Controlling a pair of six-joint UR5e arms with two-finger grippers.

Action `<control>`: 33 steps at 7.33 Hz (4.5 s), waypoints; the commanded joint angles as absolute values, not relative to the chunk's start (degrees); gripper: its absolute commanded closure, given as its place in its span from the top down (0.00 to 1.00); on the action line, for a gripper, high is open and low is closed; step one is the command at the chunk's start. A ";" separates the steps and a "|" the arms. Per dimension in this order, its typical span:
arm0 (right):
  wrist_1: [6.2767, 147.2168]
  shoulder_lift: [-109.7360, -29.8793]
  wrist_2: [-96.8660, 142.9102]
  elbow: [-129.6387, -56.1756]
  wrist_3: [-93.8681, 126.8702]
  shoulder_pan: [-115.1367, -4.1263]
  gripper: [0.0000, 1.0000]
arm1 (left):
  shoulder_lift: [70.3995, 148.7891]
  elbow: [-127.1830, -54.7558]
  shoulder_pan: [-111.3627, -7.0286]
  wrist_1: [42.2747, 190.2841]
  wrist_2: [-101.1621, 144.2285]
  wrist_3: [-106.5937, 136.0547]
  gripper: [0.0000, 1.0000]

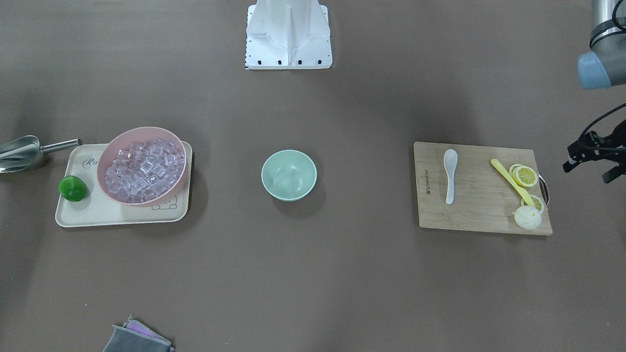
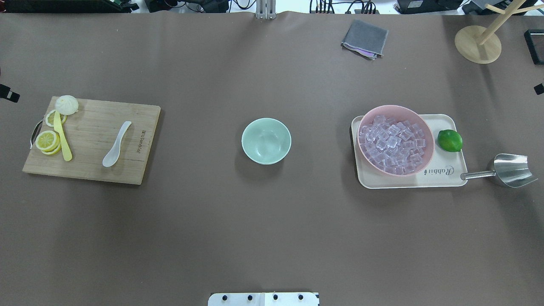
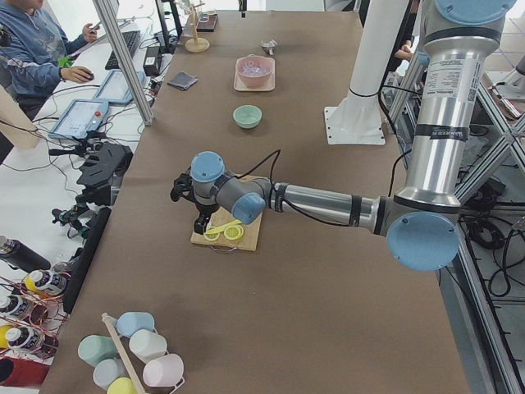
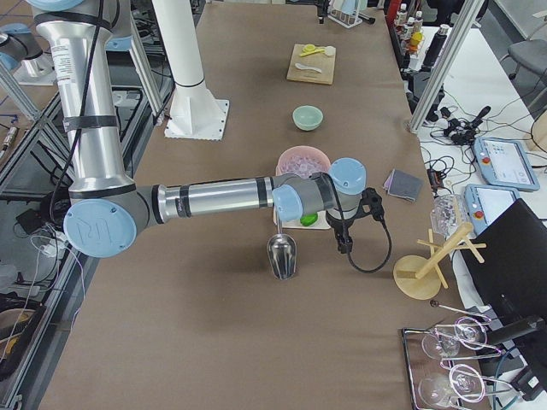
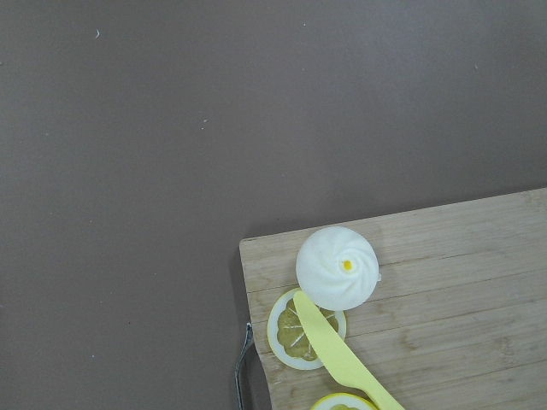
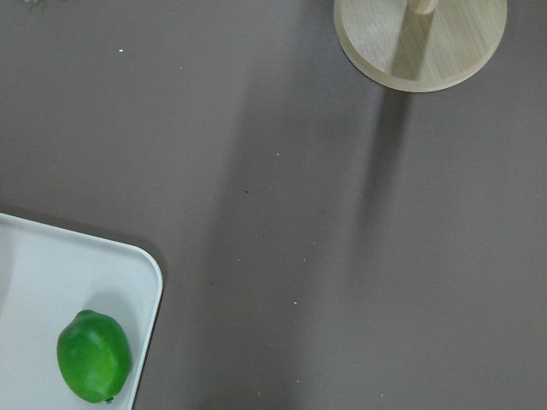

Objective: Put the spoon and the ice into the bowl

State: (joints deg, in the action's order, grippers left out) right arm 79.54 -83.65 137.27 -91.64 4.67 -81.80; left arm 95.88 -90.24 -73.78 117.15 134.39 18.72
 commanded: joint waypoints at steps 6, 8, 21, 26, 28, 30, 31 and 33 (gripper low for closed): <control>79.19 -84.11 139.56 -96.22 11.89 -81.48 1.00 | 93.19 -92.96 -72.33 118.82 134.47 18.37 0.98; 79.10 -83.50 139.05 -98.26 14.68 -78.51 1.00 | 89.03 -95.80 -71.99 119.36 133.86 19.24 0.98; 79.19 -79.72 125.01 -112.74 44.25 -56.12 0.94 | 104.22 -95.89 -51.37 119.00 118.07 48.08 0.96; 79.19 -78.66 116.10 -111.98 32.63 -45.18 0.74 | 105.99 -94.48 -47.81 119.09 116.37 47.64 0.94; 79.19 -78.14 114.71 -109.78 28.22 -45.09 0.71 | 106.87 -93.34 -47.81 119.18 116.37 47.02 0.94; 79.19 -77.35 114.17 -109.34 28.30 -44.22 0.70 | 106.96 -93.34 -47.81 119.18 116.37 47.02 0.94; 79.10 -77.00 114.08 -108.20 28.21 -43.95 0.67 | 106.96 -93.34 -47.81 119.18 116.37 47.02 0.94; 79.10 -75.50 113.12 -105.75 27.52 -43.77 0.63 | 106.96 -93.43 -47.90 119.18 116.37 47.02 0.94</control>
State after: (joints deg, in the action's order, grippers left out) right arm 79.15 -76.30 113.85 -107.42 28.00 -43.97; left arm 106.96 -93.39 -47.85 119.18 116.37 47.02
